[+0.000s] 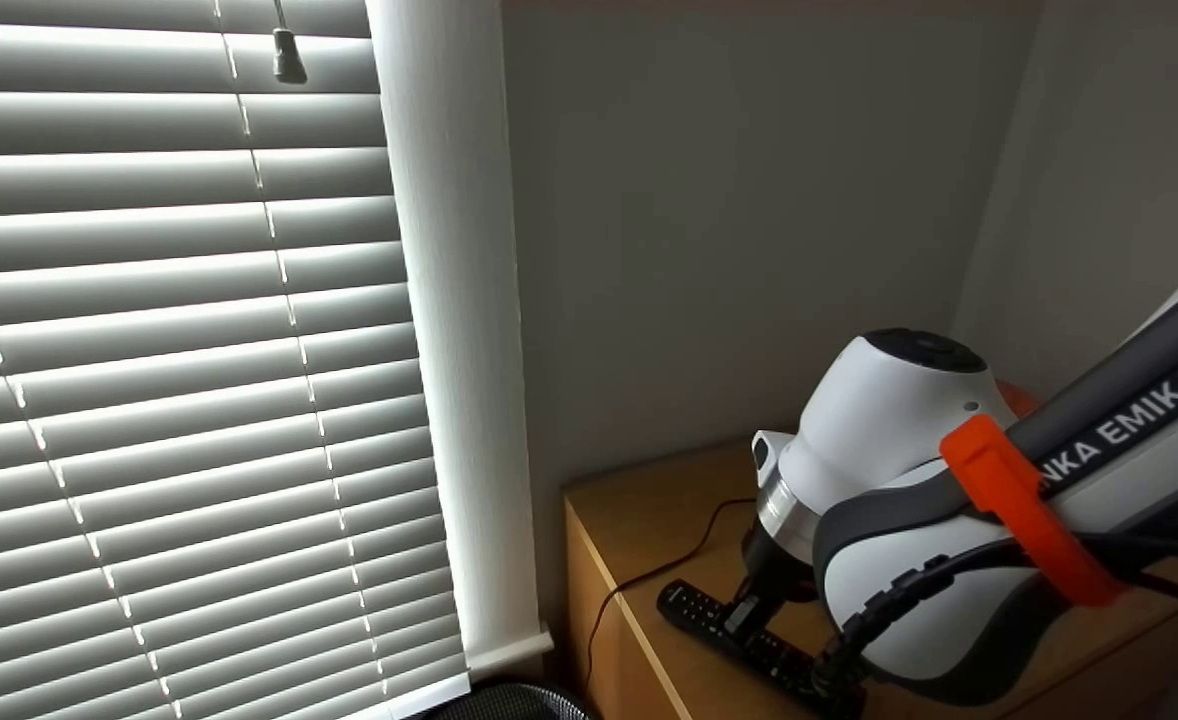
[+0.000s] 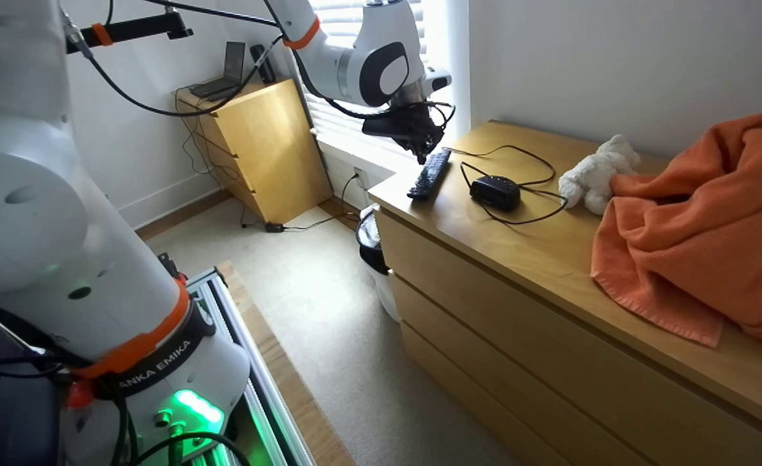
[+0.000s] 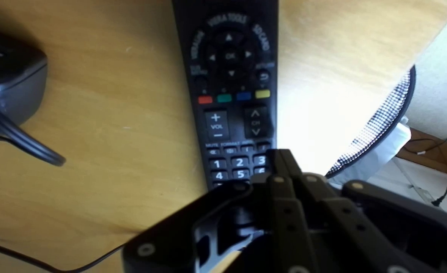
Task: Press a button on the remote control
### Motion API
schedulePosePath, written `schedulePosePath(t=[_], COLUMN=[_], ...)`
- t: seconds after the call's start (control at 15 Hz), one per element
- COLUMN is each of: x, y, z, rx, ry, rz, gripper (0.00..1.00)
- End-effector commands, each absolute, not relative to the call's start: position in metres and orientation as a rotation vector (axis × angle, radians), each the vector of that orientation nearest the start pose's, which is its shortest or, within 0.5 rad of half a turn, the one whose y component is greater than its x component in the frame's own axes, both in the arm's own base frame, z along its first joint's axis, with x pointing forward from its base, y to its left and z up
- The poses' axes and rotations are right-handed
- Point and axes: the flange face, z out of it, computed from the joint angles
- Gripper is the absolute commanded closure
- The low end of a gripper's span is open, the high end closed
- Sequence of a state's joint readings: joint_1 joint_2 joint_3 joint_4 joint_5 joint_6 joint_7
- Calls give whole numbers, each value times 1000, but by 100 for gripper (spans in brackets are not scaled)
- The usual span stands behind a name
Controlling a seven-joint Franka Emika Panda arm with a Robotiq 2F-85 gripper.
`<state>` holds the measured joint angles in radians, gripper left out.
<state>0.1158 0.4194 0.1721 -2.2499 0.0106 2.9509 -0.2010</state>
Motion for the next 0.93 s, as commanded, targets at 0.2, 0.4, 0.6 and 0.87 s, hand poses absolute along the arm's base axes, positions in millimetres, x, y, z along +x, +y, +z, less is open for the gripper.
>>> schedulePosePath(t=[0.2,0.4,0.6,0.87], x=[546,546,546,547], y=[160,160,160,160], z=[200,198,196,197], rx=[-2952,-2951,-2948,-2941], ry=[-698,-697,-695,-700], rz=[-447,-446,-449,-485], gripper=[100,100,100,100])
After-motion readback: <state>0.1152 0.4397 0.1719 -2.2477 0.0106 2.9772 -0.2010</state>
